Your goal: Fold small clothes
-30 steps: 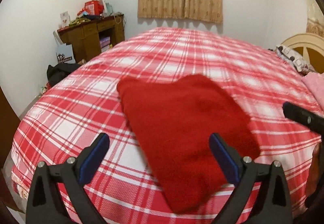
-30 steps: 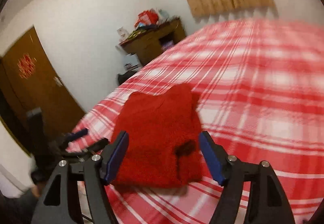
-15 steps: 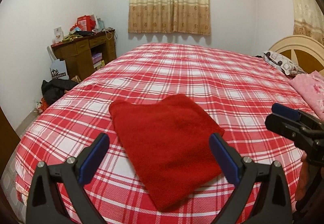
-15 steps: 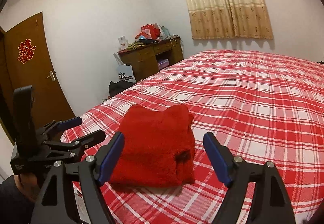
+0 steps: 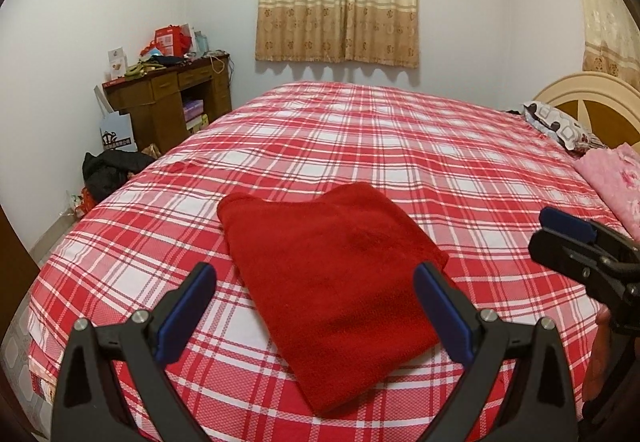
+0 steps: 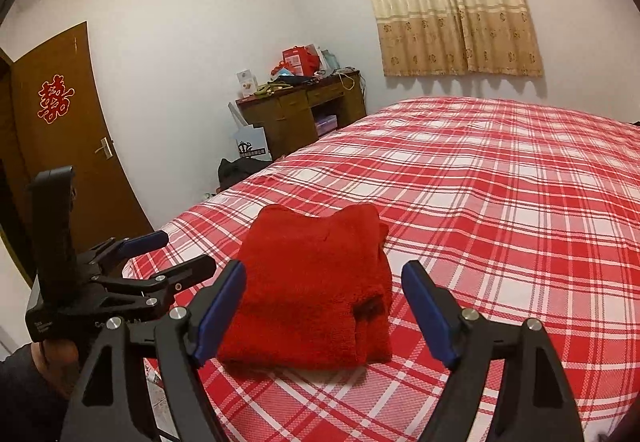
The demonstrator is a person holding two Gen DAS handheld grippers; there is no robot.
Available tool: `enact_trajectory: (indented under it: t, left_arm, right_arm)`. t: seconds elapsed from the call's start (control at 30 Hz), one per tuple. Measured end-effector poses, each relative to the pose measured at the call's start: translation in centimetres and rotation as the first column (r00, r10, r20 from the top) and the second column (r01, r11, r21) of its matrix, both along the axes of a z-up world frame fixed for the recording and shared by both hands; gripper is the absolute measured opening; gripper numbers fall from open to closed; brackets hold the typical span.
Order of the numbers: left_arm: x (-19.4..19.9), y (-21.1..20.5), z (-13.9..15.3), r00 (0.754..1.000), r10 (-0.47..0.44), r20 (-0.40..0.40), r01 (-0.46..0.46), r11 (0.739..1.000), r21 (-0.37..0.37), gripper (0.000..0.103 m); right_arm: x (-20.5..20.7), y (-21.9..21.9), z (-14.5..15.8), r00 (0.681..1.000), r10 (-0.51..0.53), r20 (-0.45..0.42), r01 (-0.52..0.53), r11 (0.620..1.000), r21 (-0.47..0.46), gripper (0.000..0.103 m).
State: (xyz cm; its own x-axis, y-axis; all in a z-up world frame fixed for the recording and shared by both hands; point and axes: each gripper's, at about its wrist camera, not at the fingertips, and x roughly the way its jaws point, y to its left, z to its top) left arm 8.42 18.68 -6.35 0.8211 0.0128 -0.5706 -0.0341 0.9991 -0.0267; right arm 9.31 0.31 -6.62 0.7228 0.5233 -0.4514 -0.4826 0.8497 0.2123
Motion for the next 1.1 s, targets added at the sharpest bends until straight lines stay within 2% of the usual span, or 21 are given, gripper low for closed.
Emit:
enact_trajectory:
  t: [0.73, 0.87, 1.1]
  left_arm:
    - [0.2, -0.5, 0.1, 1.0, -0.012, -0.006, 0.012, 1.0, 0.012, 0.101]
    - [0.5, -0.2, -0.2, 1.0, -0.01, -0.029, 0.01, 1.0, 0.011, 0.103]
    - [0.5, 0.1, -0.2, 1.0, 0.019, -0.025, -0.018, 1.0, 0.021, 0.103]
  right_arm:
    - [-0.7, 0.7, -0.2, 1.0, 0.017, 0.014, -0.018, 1.0, 0.002, 0.081]
    - [-0.7, 0.8, -0.2, 1.0, 0.018, 0.014, -0.018, 1.0, 0.003, 0.081]
    - [-1.1, 1.1, 0.1, 0.999, 0.025, 0.045, -0.025, 1.0, 0.0, 0.081]
